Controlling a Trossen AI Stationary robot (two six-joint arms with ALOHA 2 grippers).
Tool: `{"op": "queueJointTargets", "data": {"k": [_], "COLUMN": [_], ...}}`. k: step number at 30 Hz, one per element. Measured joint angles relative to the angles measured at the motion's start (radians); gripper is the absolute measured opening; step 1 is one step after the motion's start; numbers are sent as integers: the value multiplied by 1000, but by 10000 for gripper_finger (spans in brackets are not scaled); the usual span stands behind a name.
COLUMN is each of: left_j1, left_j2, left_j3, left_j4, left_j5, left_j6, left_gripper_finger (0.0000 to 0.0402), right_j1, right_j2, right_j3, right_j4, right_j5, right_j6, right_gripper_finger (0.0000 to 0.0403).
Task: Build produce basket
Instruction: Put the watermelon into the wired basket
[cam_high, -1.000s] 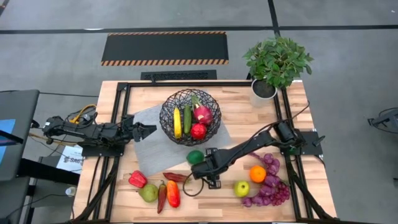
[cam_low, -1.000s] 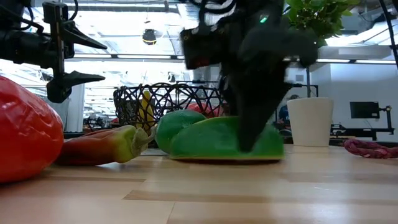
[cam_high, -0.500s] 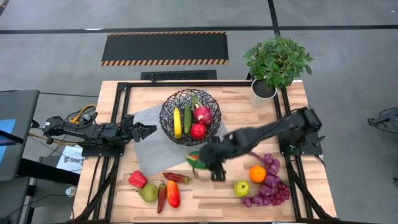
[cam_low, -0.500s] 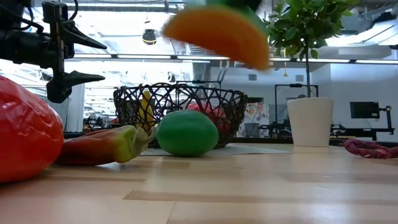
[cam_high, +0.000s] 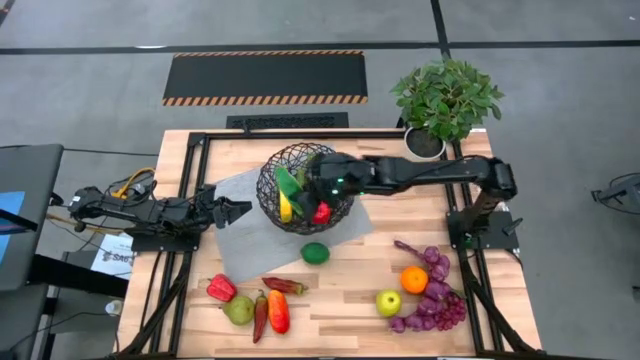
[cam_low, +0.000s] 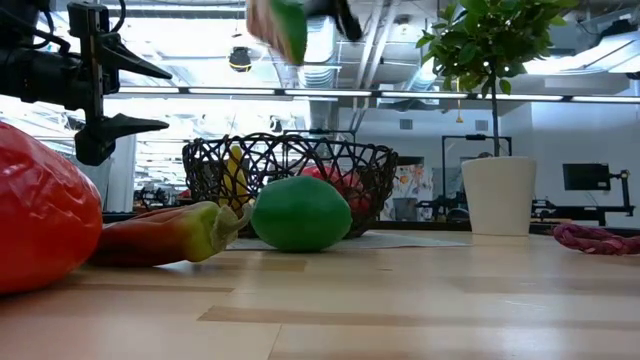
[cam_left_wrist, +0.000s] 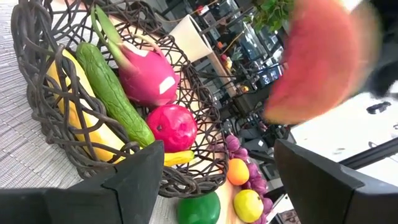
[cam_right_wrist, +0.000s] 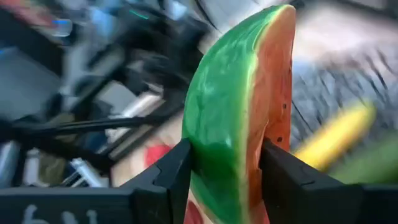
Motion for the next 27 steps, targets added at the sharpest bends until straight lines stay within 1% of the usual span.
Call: {"op": "queueJointTargets", "data": {"k": [2, 5, 8, 13, 16, 19, 24, 27], "left_j1": [0, 0, 0, 0, 0, 0, 0, 0], "left_j2": [0, 4, 9, 19, 19, 19, 19, 19], "left_j3": [0, 0, 0, 0, 0, 0, 0, 0], "left_j4": [0, 0, 0, 0, 0, 0, 0, 0], "left_j5": [-3, -11, -18, -19, -20, -20, -21, -21], "left_j6": [6, 8, 2, -1, -1, -5, -4, -4], "left_gripper_finger": [289, 289, 289, 289, 289, 289, 289, 289], "right_j1": [-20, -41, -59, -85, -96, -98, -107, -117], "right_j2": [47, 106, 163, 221, 239, 252, 254, 254], "right_j3": [-1, 0, 1, 1, 0, 3, 1, 1], "right_j4": [40, 94, 133, 121, 108, 125, 94, 87], "right_j5": [0, -1, -1, -2, -4, -3, -5, -6], "right_j6": [91, 174, 225, 299, 311, 300, 275, 245], "right_gripper_finger": [172, 172, 173, 173, 178, 196, 248, 270]}}
